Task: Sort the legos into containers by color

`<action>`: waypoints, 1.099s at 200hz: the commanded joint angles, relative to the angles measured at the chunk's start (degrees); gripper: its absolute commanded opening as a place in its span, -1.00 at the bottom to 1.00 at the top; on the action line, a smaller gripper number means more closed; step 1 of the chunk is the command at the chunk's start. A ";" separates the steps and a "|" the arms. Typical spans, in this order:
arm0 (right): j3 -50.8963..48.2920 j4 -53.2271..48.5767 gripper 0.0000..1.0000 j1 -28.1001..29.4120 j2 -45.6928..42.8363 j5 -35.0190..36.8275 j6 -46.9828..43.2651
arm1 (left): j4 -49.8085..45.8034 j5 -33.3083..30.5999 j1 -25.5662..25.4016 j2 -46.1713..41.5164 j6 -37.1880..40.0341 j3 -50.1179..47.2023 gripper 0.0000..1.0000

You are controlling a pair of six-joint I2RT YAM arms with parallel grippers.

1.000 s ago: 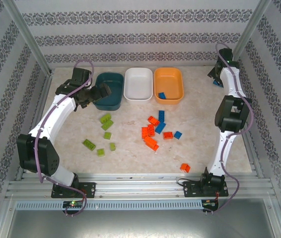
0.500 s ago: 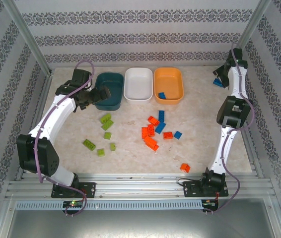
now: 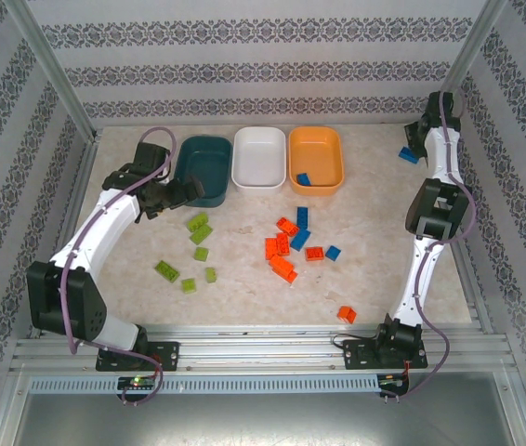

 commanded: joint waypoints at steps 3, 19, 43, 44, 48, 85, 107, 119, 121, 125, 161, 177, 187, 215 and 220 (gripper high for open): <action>6.47 -1.28 -1.00 -1.05 4.76 2.80 4.97 | -0.97 -1.45 1.17 -1.64 1.73 -1.31 1.00; 11.11 -4.64 -1.00 -1.07 7.58 2.58 6.46 | -1.40 -1.19 1.64 -1.18 1.76 -1.28 1.00; 8.18 -5.42 -1.00 -0.89 7.28 4.39 9.47 | -1.99 -0.79 2.14 0.07 1.67 -0.09 1.00; 7.95 -5.41 -1.00 -0.85 7.20 4.50 9.73 | -2.00 -0.70 2.15 0.13 1.67 0.04 1.00; 7.14 -5.25 -1.00 -0.85 7.00 4.67 10.39 | -2.07 -0.60 2.21 0.37 1.67 0.45 1.00; 4.57 -4.63 -1.00 -0.81 6.81 4.88 11.64 | -3.80 0.10 2.36 3.04 1.92 4.51 1.00; 4.18 -5.40 -1.00 -0.81 7.31 3.58 11.83 | -4.03 -0.01 2.44 3.41 2.20 5.60 1.00; 2.79 -5.64 -1.00 -0.81 7.16 2.95 12.13 | -3.77 -0.07 2.54 3.44 2.19 5.62 1.00; 2.45 -5.60 -1.00 -0.76 7.09 2.86 12.29 | -3.68 -0.06 2.52 3.38 2.19 5.71 1.00; 1.61 -5.53 -1.00 -0.72 6.85 2.74 12.59 | -3.67 -0.04 2.65 3.40 2.15 5.71 1.00; -1.31 -4.80 -1.00 0.21 5.37 2.60 12.63 | -3.29 0.40 2.96 2.97 1.96 5.04 1.00; -1.38 -5.46 -1.00 0.49 5.37 2.12 12.41 | -2.87 0.50 3.19 2.30 1.84 4.18 1.00; -1.63 -5.82 -1.00 0.70 5.16 1.94 12.15 | -2.84 0.50 3.32 1.89 1.84 3.80 1.00; -5.20 -4.78 -1.00 0.80 3.11 1.87 11.69 | -2.67 0.71 3.61 0.99 2.09 2.94 1.00; -5.81 -4.38 -1.00 0.73 2.77 1.81 11.54 | -2.65 0.87 3.65 0.83 2.20 2.77 1.00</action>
